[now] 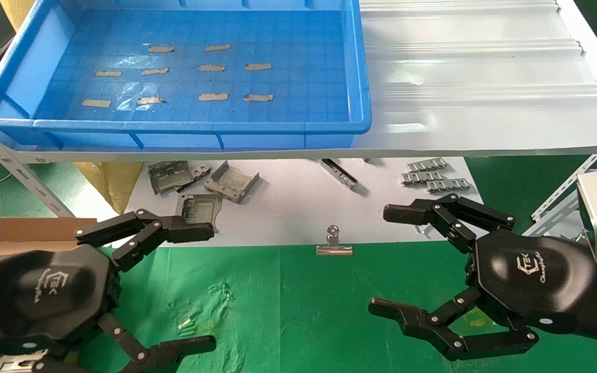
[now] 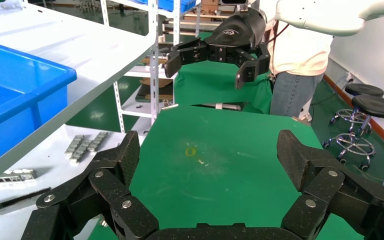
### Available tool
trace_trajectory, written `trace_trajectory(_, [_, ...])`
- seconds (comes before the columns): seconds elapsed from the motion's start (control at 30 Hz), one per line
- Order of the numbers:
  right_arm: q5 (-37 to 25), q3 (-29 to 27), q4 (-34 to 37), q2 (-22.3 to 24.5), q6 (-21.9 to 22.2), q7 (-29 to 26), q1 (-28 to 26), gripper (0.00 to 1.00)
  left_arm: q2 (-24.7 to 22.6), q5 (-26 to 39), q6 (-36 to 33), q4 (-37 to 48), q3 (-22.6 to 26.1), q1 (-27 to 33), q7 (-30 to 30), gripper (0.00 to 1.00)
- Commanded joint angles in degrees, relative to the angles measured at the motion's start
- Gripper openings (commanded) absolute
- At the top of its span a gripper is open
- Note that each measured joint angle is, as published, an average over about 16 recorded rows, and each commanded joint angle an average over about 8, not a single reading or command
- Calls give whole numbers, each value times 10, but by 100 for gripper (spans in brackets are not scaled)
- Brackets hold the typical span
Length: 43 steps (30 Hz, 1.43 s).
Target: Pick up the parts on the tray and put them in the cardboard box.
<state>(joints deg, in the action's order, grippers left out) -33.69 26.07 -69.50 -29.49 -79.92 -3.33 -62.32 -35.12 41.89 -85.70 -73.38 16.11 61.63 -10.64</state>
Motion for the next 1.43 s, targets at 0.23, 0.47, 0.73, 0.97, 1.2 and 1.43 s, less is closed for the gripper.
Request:
trace_trajectory(0.23, [0,0,0,0,0,0,0,100,0,0,0,0,0,0,0,100])
trace_trajectory(0.47, [0,0,0,0,0,0,0,100,0,0,0,0,0,0,0,100])
trace_trajectory(0.73, [0,0,0,0,0,0,0,100,0,0,0,0,0,0,0,100])
trace_trajectory(0.97, [0,0,0,0,0,0,0,100,0,0,0,0,0,0,0,100])
trace_trajectory(1.2, [0,0,0,0,0,0,0,100,0,0,0,0,0,0,0,100])
trace_trajectory(1.43, [0,0,0,0,0,0,0,100,0,0,0,0,0,0,0,100])
